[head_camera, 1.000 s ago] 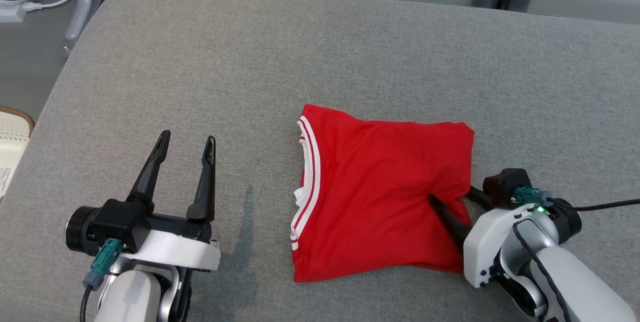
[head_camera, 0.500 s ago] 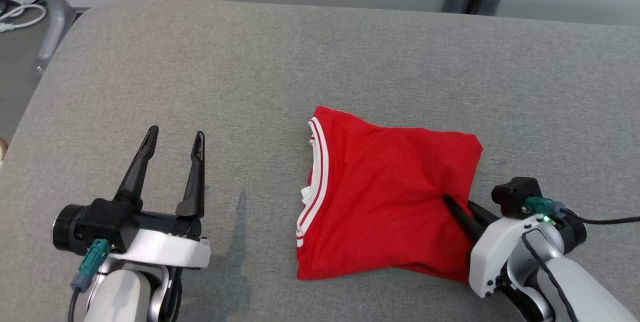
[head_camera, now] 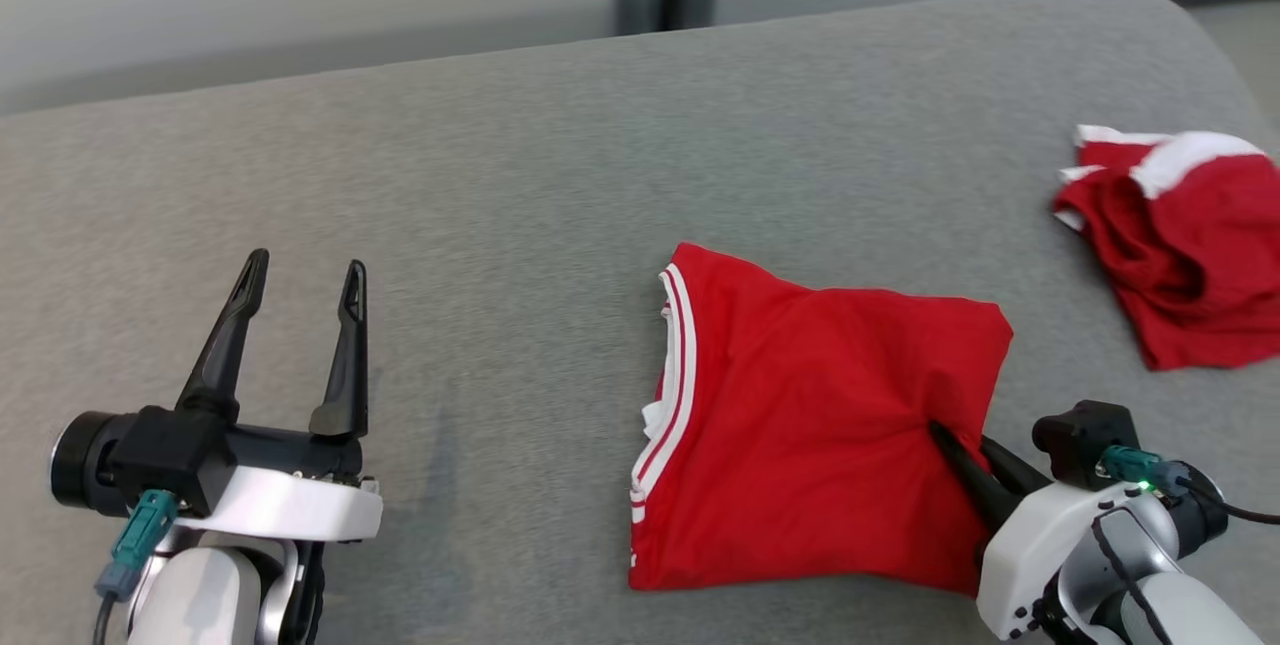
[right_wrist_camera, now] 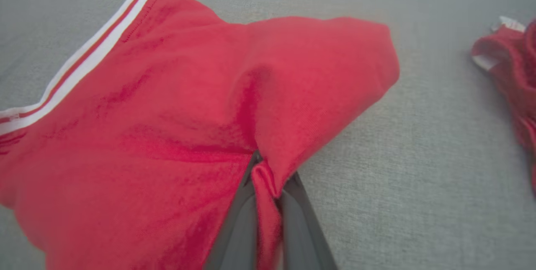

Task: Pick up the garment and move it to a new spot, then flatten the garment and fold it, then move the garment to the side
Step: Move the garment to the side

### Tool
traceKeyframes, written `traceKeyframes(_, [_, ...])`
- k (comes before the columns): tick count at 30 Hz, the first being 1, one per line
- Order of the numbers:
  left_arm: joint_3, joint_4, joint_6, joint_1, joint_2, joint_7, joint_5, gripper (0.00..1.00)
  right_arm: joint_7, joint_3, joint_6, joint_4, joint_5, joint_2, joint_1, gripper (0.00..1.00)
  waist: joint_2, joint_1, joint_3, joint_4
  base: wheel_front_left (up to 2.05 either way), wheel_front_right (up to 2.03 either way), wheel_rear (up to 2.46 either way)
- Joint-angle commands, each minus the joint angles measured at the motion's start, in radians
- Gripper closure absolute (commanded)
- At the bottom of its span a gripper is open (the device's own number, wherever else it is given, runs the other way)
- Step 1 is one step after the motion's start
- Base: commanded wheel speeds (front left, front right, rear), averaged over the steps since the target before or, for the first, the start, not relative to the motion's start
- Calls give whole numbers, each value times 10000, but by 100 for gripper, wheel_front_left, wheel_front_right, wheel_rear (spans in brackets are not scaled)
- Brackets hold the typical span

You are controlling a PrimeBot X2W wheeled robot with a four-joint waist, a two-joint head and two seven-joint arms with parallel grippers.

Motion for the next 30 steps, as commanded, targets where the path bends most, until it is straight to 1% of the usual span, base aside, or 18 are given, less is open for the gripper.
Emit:
traceKeyframes(1, [0, -82, -23, -182, 113, 35, 58, 0, -91, -100, -2, -142, -78, -53, 45, 100, -1, 0, 120, -866, 0, 0, 0])
traceKeyframes(5, [-105, -247, -66, -374, 198, 174, 114, 0, -233, -238, -2, -231, -224, -57, -102, 100, -1, 0, 345, -1441, 0, 0, 0])
traceKeyframes(9, [-166, -455, -119, -678, 353, 317, 162, 0, -502, -258, -2, -244, -382, -223, -801, 100, -1, 0, 751, -1902, 0, 0, 0])
traceKeyframes(13, [-292, -737, -175, -995, 500, 459, 302, 0, -802, -318, -3, 19, -442, -547, -1828, 100, -1, 0, 1267, -2225, 0, 0, 0])
traceKeyframes(20, [-449, -1210, -268, -1597, 792, 844, 456, 0, -1753, -873, -2, 1125, -467, -1224, -4042, 100, -1, 0, 2240, -2414, 0, 0, 0])
traceKeyframes(23, [-521, -1487, -337, -1911, 954, 1033, 553, 0, -2128, -902, -2, 1855, -438, -1695, -5186, 100, -1, 0, 2793, -2445, 0, 0, 0])
traceKeyframes(25, [-538, -1562, -334, -1991, 995, 1070, 566, 0, -2203, -949, -3, 2080, -427, -1805, -5449, 100, -1, 0, 2929, -2445, 0, 0, 0])
traceKeyframes(30, [-647, -1741, -380, -2283, 1097, 1297, 616, 0, -2618, -1196, -3, 3453, -392, -2228, -6513, 100, -1, 0, 3450, -2356, 0, 0, 0])
